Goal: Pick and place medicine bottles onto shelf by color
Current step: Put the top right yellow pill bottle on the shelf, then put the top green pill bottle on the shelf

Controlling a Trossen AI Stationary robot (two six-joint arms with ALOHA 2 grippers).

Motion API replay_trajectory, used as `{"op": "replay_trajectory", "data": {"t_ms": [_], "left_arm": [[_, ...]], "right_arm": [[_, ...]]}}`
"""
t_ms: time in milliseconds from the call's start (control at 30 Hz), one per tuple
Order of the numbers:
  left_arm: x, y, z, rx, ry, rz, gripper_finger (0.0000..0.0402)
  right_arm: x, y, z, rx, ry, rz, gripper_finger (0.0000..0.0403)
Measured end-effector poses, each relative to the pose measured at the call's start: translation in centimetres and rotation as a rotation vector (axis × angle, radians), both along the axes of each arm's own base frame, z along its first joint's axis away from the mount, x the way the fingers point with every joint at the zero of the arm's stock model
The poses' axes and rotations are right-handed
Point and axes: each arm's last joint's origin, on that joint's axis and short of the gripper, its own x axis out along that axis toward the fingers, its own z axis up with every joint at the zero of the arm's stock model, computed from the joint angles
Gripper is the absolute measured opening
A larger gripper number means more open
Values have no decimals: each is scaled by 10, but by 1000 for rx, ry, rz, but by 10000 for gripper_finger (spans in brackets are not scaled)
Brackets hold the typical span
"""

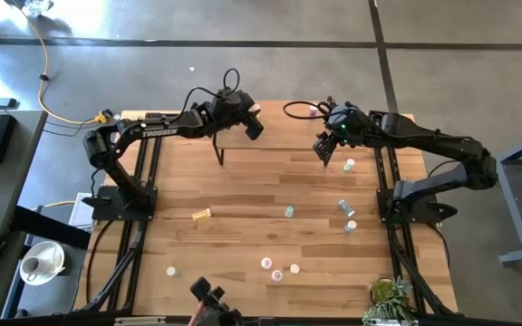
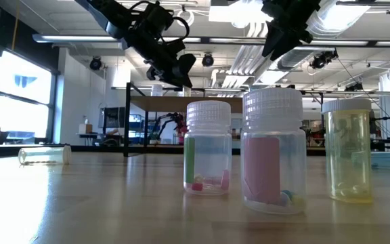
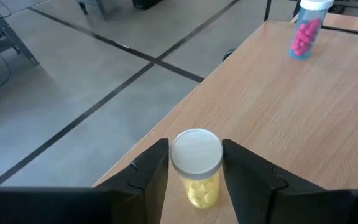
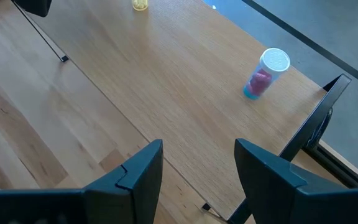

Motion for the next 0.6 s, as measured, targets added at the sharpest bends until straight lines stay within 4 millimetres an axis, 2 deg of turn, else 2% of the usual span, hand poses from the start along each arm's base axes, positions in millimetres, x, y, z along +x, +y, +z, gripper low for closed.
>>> {"op": "replay_trajectory", "data": {"t_ms": [333,600], "left_arm": [[1,1,2,16,-21,9,201],[-5,-3,17,46,-47,21,207]], "right_arm": [[0,0,0,0,0,0,190],[-1,0,0,-1,11,5,190]]}}
